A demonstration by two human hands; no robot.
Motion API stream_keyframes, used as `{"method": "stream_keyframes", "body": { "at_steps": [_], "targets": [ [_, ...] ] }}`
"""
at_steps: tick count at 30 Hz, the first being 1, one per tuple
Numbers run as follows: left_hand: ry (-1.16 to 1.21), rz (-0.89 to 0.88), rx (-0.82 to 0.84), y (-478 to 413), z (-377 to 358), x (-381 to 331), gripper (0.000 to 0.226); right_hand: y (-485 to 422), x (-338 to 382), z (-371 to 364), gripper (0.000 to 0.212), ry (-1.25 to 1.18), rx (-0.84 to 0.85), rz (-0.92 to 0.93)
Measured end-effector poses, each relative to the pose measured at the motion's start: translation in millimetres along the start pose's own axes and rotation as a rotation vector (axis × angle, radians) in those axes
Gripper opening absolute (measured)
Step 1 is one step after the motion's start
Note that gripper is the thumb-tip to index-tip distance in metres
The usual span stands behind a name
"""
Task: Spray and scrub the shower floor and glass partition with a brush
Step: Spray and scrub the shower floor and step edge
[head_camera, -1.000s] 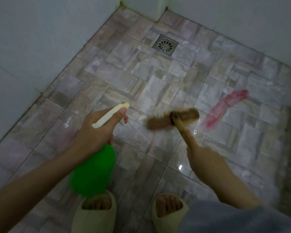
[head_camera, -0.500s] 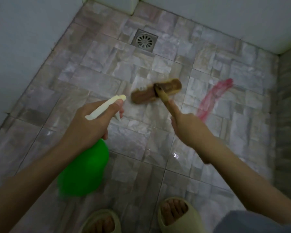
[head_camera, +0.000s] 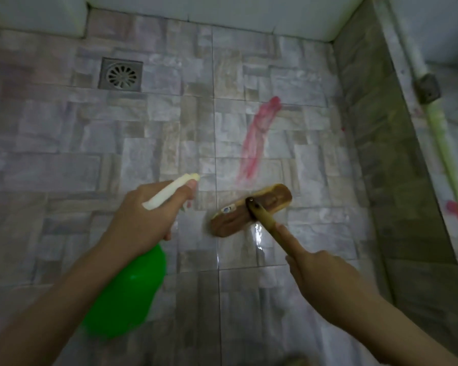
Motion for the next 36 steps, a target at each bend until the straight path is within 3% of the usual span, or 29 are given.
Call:
{"method": "stream_keyframes", "body": {
  "at_steps": [7,10,14,19,27,36],
  "targets": [
    [-0.124,-0.053,0.066,-8,-71,-27,0.046,13,-32,-21,0.072,-0.113,-0.014,-0.064],
    [-0.151,-0.067,0.027,-8,-81,-32,0.053,24,-55,-32,0.064,-0.117,0.016,-0.111],
    [-0.181,-0.058,-0.047,-9,-82,-29,0.070,31,-64,-36,0.074,-0.144,0.016,-0.098],
    [-0.212,-0.045,-0.051,-4,-80,-36,0.053,30,-68,-39,0.075,-0.152,-0.060,-0.097],
    [-0.167,-0.094,-0.057,-9,-83,-54,0.056,25,-65,-35,0.097,-0.131,-0.153,-0.086],
    [-0.212,-0.144,-0.073,-24,-79,-77,0.058,21,-66,-32,0.084,-0.143,-0.218,-0.087]
  ]
}}
Point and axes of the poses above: each hand's wrist, its own y-axis away from the middle knuckle, its own z-axis out of the back of the hand, x = y × z, the point moved 10 cm from there along -y, towards the middle knuckle, and after that the axes turned 3 degrees about -x, right-handed, at the moved point
